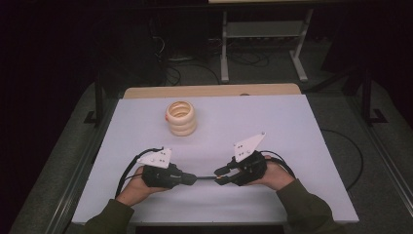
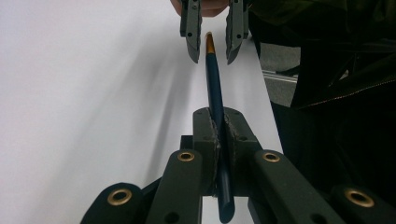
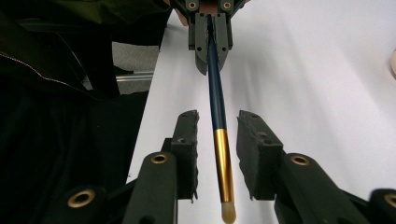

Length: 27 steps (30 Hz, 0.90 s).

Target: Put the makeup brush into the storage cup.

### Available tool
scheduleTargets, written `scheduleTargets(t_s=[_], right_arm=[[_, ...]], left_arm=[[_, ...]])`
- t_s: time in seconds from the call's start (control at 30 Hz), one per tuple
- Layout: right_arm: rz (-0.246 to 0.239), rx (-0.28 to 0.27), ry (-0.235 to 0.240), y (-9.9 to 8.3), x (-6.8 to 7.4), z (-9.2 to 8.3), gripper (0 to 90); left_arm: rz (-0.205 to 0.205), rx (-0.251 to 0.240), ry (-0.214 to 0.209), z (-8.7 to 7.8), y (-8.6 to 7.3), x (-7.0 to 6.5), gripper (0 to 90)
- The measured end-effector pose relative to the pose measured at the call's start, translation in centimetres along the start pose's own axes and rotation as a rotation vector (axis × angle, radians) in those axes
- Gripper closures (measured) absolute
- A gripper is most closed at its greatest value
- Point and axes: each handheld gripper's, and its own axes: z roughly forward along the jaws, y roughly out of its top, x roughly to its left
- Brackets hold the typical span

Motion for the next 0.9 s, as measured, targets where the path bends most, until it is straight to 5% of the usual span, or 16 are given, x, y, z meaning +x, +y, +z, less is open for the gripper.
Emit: scheduleTargets(t_s=[0.9], right_arm=[[-0.026,0.004,0.023,-0.14,-0.31,0.36,82.1]], left_arm=[[0.002,-0.009,-0.011,0.08,0.03,-0.04,85.0]])
